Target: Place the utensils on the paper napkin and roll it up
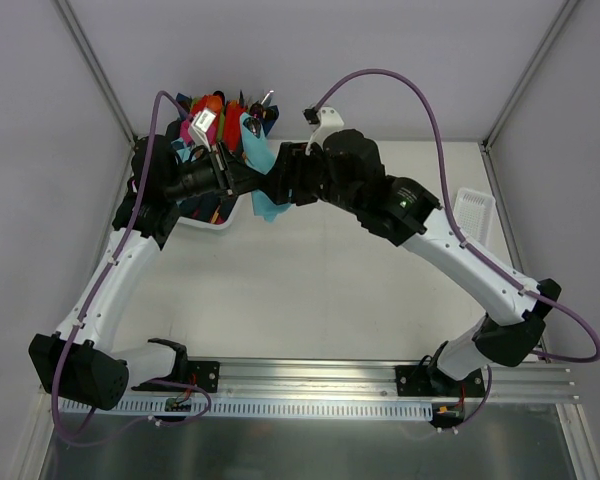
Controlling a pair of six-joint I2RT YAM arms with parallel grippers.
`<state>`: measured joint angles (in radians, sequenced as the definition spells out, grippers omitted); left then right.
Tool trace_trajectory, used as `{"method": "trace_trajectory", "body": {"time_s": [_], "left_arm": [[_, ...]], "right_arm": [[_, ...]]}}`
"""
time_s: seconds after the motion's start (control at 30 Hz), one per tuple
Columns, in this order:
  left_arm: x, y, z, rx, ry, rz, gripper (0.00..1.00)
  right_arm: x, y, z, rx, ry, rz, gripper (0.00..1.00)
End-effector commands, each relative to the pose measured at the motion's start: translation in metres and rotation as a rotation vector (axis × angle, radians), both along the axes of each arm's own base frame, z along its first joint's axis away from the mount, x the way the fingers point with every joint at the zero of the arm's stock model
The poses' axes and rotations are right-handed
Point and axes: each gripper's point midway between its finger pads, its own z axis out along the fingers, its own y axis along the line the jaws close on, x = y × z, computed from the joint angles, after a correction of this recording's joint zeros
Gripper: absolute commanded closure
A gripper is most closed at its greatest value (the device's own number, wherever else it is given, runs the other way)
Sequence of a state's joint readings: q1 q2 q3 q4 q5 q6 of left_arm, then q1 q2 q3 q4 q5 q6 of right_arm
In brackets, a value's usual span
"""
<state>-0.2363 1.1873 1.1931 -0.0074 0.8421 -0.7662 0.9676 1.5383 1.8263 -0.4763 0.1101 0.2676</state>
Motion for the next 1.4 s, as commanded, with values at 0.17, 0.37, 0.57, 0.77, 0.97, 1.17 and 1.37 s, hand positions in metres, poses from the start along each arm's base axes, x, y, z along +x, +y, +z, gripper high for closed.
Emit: {"method": "trace_trajectory", "body": {"time_s": [0.17, 0.37, 0.57, 0.77, 0.97, 1.17, 1.37], "left_arm": [[-0.013, -0.001, 0.035, -0.059, -0.057, -0.019, 1.00], [-0.014, -0.004, 0.039, -0.094, -0.046, -0.034, 1.00], [-0.017, -0.006, 0.040, -0.132, -0.044, -0.058, 1.00], [-0.018, -0.007, 0.037, -0.144, -0.028, -0.066, 1.00], [-0.021, -0.009, 0.033, -0.159, -0.014, -0.081, 1.00], [-0.024, -0.012, 0.041, -0.225, -0.015, -0.119, 1.00], [-0.029, -0.016, 0.040, -0.283, 0.004, -0.157, 1.00]], "right_arm": [[-0.004, -0.014, 0.011, 0.052, -0.049, -0.037, 0.39], [-0.007, -0.020, 0.001, 0.044, -0.039, -0.046, 0.38], [-0.008, -0.018, 0.004, 0.057, -0.059, -0.028, 0.37], [-0.011, -0.011, 0.015, 0.093, -0.083, 0.013, 0.37], [-0.008, -0.007, 0.014, 0.099, -0.071, 0.034, 0.37], [-0.003, -0.013, 0.005, 0.099, -0.044, 0.018, 0.37], [-0.004, -0.018, 0.008, 0.148, -0.033, 0.055, 0.36]]}}
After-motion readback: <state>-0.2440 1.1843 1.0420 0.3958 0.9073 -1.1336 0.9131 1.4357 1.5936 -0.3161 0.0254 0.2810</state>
